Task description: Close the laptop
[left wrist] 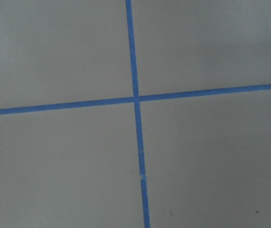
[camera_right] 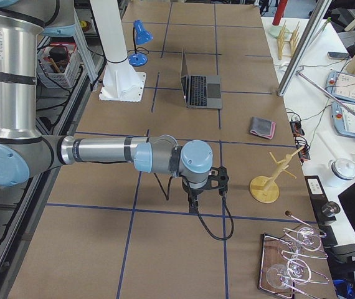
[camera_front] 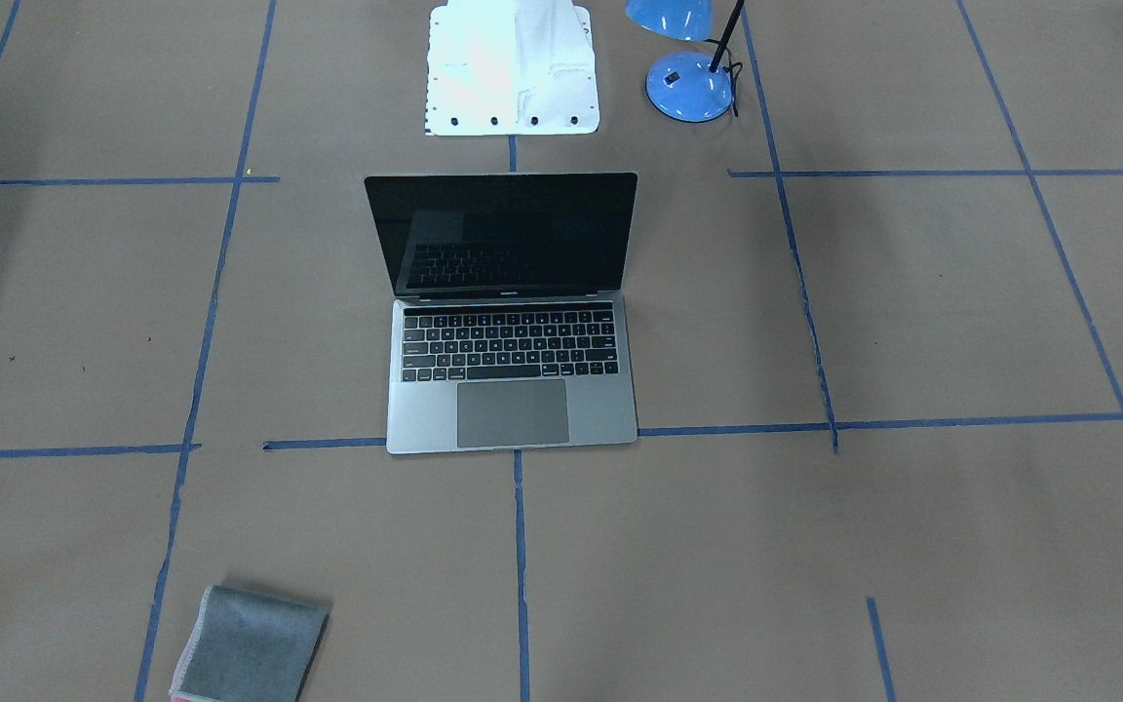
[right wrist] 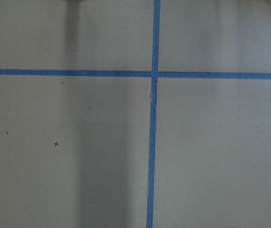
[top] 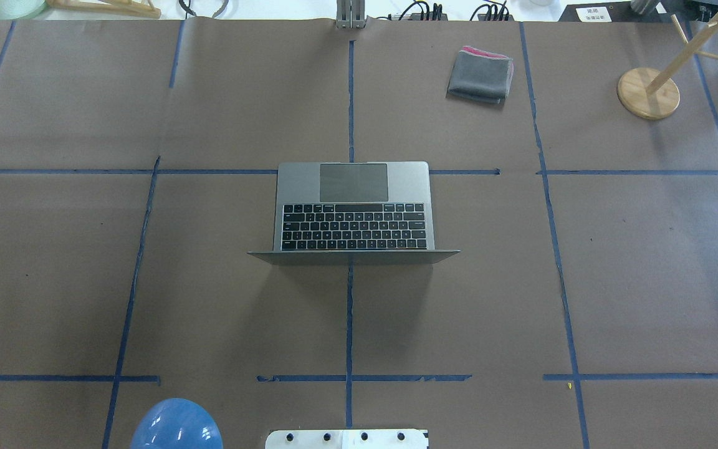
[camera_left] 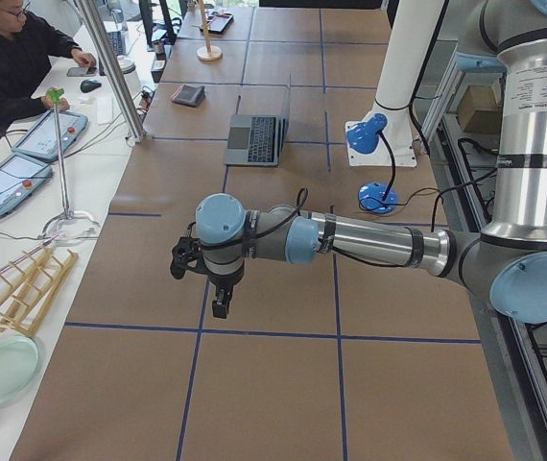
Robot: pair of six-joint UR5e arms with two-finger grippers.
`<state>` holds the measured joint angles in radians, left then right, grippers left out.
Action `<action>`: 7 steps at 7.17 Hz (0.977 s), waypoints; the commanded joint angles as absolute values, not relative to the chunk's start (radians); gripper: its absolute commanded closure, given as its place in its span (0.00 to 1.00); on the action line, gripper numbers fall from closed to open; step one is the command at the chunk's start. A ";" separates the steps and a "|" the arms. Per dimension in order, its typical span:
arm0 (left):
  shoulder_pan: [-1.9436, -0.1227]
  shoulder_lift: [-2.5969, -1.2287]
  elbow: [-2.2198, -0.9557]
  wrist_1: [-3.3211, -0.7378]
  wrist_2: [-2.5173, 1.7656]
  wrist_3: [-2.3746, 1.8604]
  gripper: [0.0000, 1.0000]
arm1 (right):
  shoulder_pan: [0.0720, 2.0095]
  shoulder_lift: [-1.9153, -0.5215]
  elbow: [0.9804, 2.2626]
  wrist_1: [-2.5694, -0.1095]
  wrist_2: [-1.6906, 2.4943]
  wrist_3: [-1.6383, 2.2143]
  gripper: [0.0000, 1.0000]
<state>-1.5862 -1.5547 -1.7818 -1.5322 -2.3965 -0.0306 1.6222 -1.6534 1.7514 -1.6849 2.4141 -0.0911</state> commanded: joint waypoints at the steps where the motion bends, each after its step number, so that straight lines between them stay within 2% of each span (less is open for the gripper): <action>1: -1.498 -1.562 -1.943 -1.502 -2.430 -0.253 0.00 | 1.595 -1.632 1.778 -1.680 2.484 -0.086 0.00; 2: -1.408 -1.566 -2.048 -1.491 -2.443 -0.405 0.00 | 1.582 -1.626 1.793 -1.678 2.553 -0.045 0.00; 4: -1.219 -1.664 -2.198 -1.491 -2.470 -0.773 0.00 | 1.466 -1.603 1.969 -1.677 2.560 0.297 0.00; 5: -1.109 -1.795 -2.210 -1.491 -2.465 -0.987 0.00 | 1.359 -1.573 2.091 -1.677 2.551 0.533 0.00; 7: -0.961 -1.961 -2.218 -1.491 -2.444 -1.251 0.01 | 1.210 -1.493 2.224 -1.677 2.508 0.833 0.01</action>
<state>-1.0535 -1.8597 -2.2108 -1.4911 -2.4559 -1.0864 1.3097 -1.5356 2.1357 -1.6767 2.5392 0.6332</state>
